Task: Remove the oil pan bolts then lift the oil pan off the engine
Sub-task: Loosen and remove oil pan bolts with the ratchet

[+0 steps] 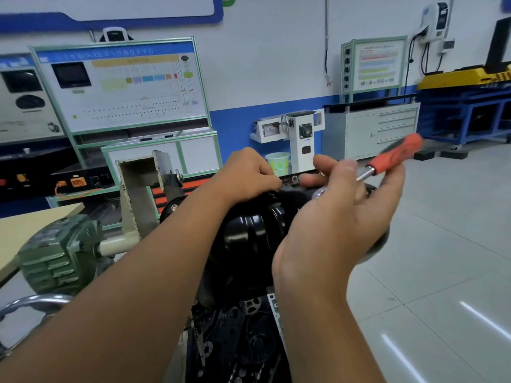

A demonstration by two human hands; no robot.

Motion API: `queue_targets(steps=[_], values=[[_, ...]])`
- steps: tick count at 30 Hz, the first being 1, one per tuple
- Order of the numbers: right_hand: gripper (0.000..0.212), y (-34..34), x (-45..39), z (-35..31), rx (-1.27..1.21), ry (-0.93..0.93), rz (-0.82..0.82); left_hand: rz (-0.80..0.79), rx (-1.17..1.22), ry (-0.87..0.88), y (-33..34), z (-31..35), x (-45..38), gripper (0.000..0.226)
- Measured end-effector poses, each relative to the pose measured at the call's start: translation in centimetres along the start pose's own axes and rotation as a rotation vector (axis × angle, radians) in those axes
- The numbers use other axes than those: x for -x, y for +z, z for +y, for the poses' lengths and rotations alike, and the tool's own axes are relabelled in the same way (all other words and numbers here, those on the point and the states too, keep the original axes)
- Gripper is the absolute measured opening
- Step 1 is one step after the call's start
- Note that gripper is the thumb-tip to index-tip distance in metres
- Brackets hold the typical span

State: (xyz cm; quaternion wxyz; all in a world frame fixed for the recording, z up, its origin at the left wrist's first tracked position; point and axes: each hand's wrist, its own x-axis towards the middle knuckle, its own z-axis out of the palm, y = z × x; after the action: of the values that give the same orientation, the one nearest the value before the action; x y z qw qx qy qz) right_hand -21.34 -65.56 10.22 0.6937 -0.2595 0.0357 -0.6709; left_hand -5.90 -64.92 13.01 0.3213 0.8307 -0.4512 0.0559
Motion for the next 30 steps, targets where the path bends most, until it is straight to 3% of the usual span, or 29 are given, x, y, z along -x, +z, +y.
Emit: queue_targets(steps=[3, 5, 11, 13, 15, 18, 23, 26, 30], values=[[0.065, 0.2, 0.2, 0.0, 0.071, 0.0, -0.18, -0.017, 0.034, -0.017, -0.1, 0.5, 0.5, 0.043], [0.066, 0.2, 0.2, 0.0, 0.085, 0.009, -0.241, -0.013, 0.019, -0.05, 0.0, 0.5, 0.4, 0.038], [0.065, -0.5, -1.5, 0.1, 0.0, 0.01, -0.072, 0.128, -0.094, 0.017, 0.4, -0.7, -0.6, 0.028], [0.063, -0.9, -2.3, 0.1, 0.004, -0.004, -0.058, 0.139, -0.096, 0.013, 0.6, -1.2, -1.0, 0.019], [0.06, -1.4, -3.1, 0.3, 0.009, -0.017, -0.085, 0.133, -0.143, 0.011, 0.7, -1.1, -1.1, 0.025], [0.053, -2.2, -4.2, 0.5, 0.048, -0.036, -0.196, 0.096, -0.191, 0.019, 0.7, -1.2, -1.3, 0.034], [0.052, -3.2, -5.3, 0.1, 0.207, -0.067, -0.546, 0.029, -0.174, 0.149, 0.5, -1.1, -0.8, 0.023], [0.053, -3.1, -5.0, 0.1, 0.265, -0.064, -0.583, -0.026, -0.14, 0.209, 0.4, -0.4, -0.3, 0.03], [0.053, -2.8, -4.3, -0.1, 0.314, -0.051, -0.631, -0.097, 0.009, 0.238, 0.1, 0.1, 0.3, 0.058]])
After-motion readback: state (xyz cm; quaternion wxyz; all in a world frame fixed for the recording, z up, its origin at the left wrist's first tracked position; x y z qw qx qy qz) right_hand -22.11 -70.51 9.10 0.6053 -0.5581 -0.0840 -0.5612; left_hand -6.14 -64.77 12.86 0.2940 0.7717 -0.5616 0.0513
